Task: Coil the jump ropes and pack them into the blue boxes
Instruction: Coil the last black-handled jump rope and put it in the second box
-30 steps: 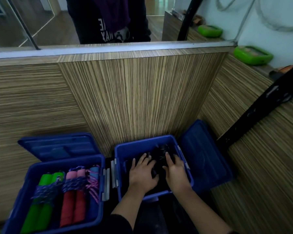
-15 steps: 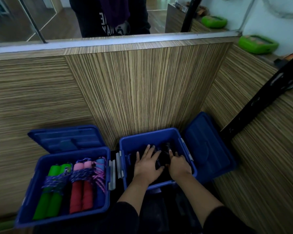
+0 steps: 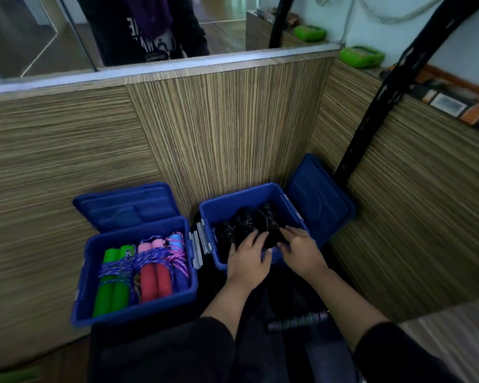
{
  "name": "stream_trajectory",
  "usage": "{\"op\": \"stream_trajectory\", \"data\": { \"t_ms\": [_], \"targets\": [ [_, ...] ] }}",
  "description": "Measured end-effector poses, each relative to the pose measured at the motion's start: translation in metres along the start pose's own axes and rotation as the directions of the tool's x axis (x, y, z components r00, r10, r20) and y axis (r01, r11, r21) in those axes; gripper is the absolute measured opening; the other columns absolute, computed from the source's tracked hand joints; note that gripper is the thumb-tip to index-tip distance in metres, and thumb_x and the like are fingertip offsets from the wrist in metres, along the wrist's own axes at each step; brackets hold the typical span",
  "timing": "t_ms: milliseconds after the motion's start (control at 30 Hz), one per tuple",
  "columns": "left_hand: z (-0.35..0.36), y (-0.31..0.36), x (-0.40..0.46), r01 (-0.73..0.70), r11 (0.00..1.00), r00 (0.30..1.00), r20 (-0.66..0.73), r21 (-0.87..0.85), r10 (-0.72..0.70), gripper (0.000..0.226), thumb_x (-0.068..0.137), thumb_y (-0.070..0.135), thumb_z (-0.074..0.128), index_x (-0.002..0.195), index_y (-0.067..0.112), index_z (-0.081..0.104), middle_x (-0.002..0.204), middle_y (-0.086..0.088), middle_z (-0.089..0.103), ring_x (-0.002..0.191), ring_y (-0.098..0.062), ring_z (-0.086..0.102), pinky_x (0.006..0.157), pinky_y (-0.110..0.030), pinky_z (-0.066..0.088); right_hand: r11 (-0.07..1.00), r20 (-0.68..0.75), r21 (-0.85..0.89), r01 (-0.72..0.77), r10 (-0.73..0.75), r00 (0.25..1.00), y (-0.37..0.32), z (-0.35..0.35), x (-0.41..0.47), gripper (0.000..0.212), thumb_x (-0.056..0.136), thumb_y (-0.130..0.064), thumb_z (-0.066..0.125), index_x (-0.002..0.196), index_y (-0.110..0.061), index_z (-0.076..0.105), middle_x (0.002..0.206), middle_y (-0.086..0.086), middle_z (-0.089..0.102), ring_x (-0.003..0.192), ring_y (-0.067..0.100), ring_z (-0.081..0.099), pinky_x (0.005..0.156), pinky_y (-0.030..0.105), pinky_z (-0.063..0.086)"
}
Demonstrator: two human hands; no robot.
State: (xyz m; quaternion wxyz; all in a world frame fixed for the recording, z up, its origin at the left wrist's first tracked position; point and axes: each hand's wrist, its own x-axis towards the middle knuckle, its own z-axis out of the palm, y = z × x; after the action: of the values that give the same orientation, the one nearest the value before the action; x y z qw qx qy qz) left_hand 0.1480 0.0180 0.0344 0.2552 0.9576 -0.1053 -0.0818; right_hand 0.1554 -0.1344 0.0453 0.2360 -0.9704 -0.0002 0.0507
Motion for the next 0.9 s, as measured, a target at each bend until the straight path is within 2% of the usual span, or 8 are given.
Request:
{"op": "stream_trajectory", "data": {
  "t_ms": [133, 267, 433, 533, 633, 767, 900],
  "targets": [
    [-0.001, 0.004, -0.027, -0.060, 0.997, 0.998, 0.033, 0.051, 0.059, 0.051, 0.101, 0.039, 0.037, 0.150, 0.031, 0.027, 0.158, 0.008, 0.024, 0.142, -0.016, 0.028, 0.118, -0.050, 0.012, 0.999, -0.033, -0.019, -0.043, 0.042, 0.999, -0.001, 0.002, -0.033, 0.051, 0.097, -0.024, 0.048, 0.143, -0.008, 0.036, 0.152, 0.012, 0.030, 0.142, 0.025, 0.023, 0.115, 0.035, 0.025],
    [0.004, 0.005, -0.051, -0.118, 0.985, 0.992, 0.061, 0.125, 0.111, 0.052, 0.101, 0.035, 0.037, 0.151, 0.028, 0.024, 0.160, 0.006, 0.017, 0.148, -0.013, 0.009, 0.118, -0.051, -0.003, 0.995, -0.033, -0.028, -0.099, 0.098, 0.995, 0.000, 0.008, -0.065, 0.053, 0.097, -0.027, 0.048, 0.145, -0.011, 0.033, 0.154, 0.010, 0.026, 0.142, 0.025, 0.022, 0.113, 0.039, 0.029],
    [0.020, 0.008, -0.077, -0.144, 0.985, 0.988, 0.070, 0.096, 0.138, 0.051, 0.100, 0.032, 0.040, 0.150, 0.028, 0.028, 0.158, 0.006, 0.023, 0.147, -0.010, 0.014, 0.116, -0.053, -0.009, 0.989, -0.005, -0.019, -0.147, 0.147, 0.989, 0.012, 0.015, -0.098, 0.054, 0.095, -0.028, 0.051, 0.144, -0.011, 0.035, 0.153, 0.011, 0.026, 0.140, 0.027, 0.027, 0.111, 0.040, 0.032],
    [0.034, 0.016, -0.088, -0.141, 0.987, 0.986, 0.095, 0.080, 0.133, 0.052, 0.098, 0.029, 0.044, 0.148, 0.027, 0.031, 0.155, 0.006, 0.031, 0.144, -0.010, 0.023, 0.117, -0.055, -0.001, 0.982, 0.023, -0.049, -0.180, 0.181, 0.983, 0.028, 0.015, -0.110, 0.055, 0.095, -0.031, 0.049, 0.144, -0.011, 0.034, 0.154, 0.010, 0.023, 0.141, 0.027, 0.025, 0.112, 0.040, 0.031],
    [0.053, 0.022, -0.091, -0.116, 0.990, 0.974, 0.204, 0.082, 0.097, 0.054, 0.097, 0.030, 0.045, 0.149, 0.030, 0.029, 0.153, 0.009, 0.033, 0.141, -0.012, 0.029, 0.117, -0.052, 0.014, 0.972, 0.050, -0.078, -0.222, 0.226, 0.973, 0.053, 0.012, -0.113, 0.056, 0.095, -0.032, 0.049, 0.145, -0.011, 0.032, 0.155, 0.011, 0.022, 0.141, 0.027, 0.023, 0.112, 0.041, 0.029],
    [0.079, 0.028, -0.089, -0.066, 0.990, 0.948, 0.317, 0.121, 0.025, 0.057, 0.097, 0.030, 0.049, 0.149, 0.034, 0.027, 0.152, 0.009, 0.033, 0.139, -0.015, 0.032, 0.117, -0.051, 0.017, 0.950, 0.105, -0.083, -0.302, 0.310, 0.945, 0.088, 0.006, -0.107, 0.058, 0.095, -0.031, 0.050, 0.145, -0.011, 0.030, 0.155, 0.013, 0.020, 0.141, 0.030, 0.020, 0.112, 0.043, 0.028],
    [0.102, 0.032, -0.086, -0.046, 0.985, 0.939, 0.343, 0.165, -0.013, 0.054, 0.098, 0.030, 0.051, 0.148, 0.033, 0.030, 0.150, 0.008, 0.038, 0.135, -0.017, 0.038, 0.110, -0.040, 0.031, 0.946, 0.205, -0.037, -0.323, 0.324, 0.924, 0.117, 0.011, -0.098, 0.060, 0.095, -0.028, 0.051, 0.146, -0.009, 0.026, 0.150, 0.018, 0.026, 0.136, 0.034, 0.030, 0.110, 0.041, 0.032]
  ]
}}
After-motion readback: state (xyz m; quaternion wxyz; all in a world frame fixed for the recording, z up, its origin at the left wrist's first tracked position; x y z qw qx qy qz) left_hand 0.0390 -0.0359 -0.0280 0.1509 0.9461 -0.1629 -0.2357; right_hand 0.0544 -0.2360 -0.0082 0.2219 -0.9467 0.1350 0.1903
